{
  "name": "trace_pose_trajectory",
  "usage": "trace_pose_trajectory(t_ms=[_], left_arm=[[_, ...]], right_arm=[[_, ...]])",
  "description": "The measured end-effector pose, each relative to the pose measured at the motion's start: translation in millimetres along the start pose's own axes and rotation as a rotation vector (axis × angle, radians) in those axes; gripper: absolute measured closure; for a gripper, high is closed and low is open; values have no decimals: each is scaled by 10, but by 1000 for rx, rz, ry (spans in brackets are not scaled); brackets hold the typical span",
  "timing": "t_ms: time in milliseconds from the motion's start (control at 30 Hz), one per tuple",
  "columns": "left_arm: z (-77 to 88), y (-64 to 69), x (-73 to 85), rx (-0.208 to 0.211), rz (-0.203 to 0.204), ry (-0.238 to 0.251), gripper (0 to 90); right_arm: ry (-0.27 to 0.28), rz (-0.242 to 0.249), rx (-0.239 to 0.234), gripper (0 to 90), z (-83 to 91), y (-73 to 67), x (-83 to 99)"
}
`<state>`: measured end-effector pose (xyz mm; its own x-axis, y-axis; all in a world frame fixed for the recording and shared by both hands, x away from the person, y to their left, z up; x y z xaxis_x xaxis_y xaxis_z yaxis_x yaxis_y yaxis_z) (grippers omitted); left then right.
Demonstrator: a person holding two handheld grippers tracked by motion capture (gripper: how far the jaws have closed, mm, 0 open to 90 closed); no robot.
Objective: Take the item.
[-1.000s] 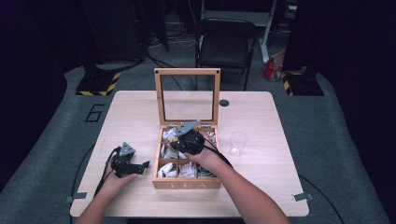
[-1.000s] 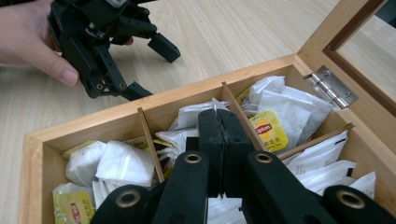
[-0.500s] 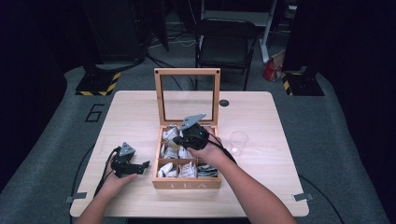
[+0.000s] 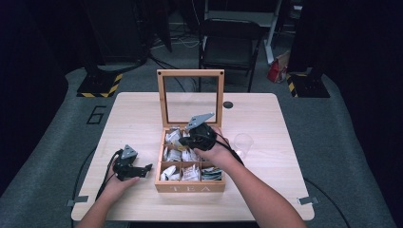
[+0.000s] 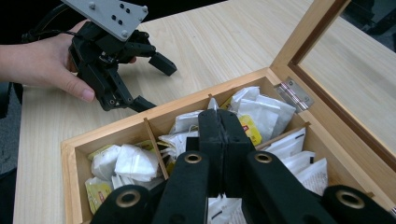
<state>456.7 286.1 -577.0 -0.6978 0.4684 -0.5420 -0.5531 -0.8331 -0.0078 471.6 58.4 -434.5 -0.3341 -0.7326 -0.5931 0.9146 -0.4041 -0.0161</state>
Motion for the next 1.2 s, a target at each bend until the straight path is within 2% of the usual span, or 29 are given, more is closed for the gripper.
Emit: trace_pose_trajectory(t_ms=[500, 833, 1200], left_arm=[[1, 0, 1, 0, -2, -1, 142], [0, 0, 0, 0, 0, 0, 142], [-1, 4, 1, 4, -2, 3, 142]], right_arm=[[29, -41, 30, 898, 346, 171, 157], [41, -78, 41, 897, 497, 264, 272], [49, -119, 84, 898, 722, 426, 440]])
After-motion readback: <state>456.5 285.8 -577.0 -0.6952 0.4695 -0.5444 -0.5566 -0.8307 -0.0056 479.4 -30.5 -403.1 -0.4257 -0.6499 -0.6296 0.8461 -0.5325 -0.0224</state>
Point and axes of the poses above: each handheld gripper's, and its own axes: z roughly backward along the jaws, x roughly out of its underside, y roughly to its right, the point moved 7 cm from there along -z, roughly forward along the jaws, and after that the axes turned 15 degrees about -y, right-handed, at the moved point
